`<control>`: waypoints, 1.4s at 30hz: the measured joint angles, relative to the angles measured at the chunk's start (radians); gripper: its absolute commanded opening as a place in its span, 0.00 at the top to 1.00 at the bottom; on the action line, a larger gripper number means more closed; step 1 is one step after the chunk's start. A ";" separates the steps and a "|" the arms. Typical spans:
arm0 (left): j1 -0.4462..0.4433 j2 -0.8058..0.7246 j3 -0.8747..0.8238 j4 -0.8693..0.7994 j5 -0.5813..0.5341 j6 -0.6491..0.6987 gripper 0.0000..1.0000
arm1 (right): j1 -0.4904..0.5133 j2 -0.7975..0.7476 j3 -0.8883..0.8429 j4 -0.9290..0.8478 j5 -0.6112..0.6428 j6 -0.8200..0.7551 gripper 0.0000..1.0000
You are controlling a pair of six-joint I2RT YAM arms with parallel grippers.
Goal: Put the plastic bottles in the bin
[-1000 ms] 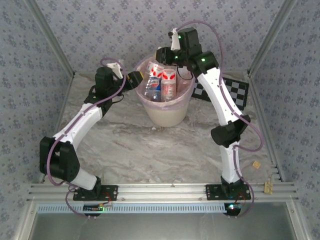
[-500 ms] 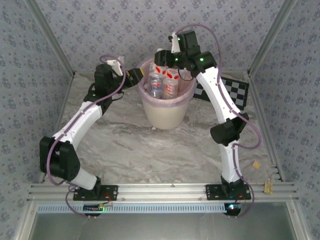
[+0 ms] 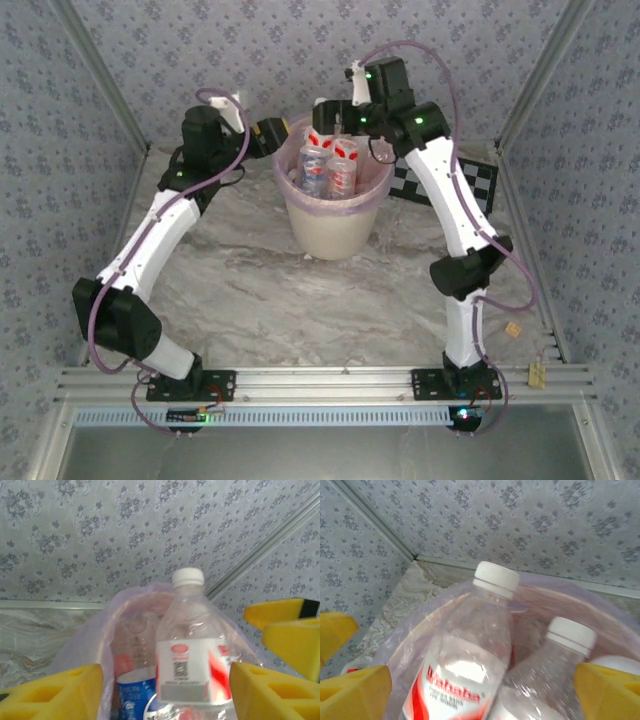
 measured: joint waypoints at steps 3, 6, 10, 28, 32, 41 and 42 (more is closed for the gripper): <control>-0.060 0.053 0.155 -0.116 -0.060 0.109 0.20 | -0.035 -0.108 -0.117 0.019 0.007 -0.004 0.04; -0.119 0.105 0.276 -0.224 -0.127 0.218 0.14 | -0.082 -0.209 -0.250 0.055 0.004 -0.003 0.04; -0.180 0.169 0.363 -0.343 -0.230 0.339 0.10 | -0.145 -0.304 -0.417 0.113 -0.013 0.004 0.04; -0.174 0.163 0.289 -0.410 -0.412 0.391 0.23 | -0.249 -0.354 -0.731 0.251 -0.169 0.047 0.05; -0.137 0.132 0.256 -0.420 -0.422 0.375 0.24 | -0.253 -0.353 -0.749 0.280 -0.194 0.058 0.07; -0.114 0.091 0.163 -0.360 -0.424 0.324 0.27 | -0.255 -0.354 -0.787 0.337 -0.224 0.079 0.08; -0.114 0.090 0.158 -0.355 -0.420 0.321 0.27 | -0.254 -0.354 -0.787 0.339 -0.224 0.080 0.08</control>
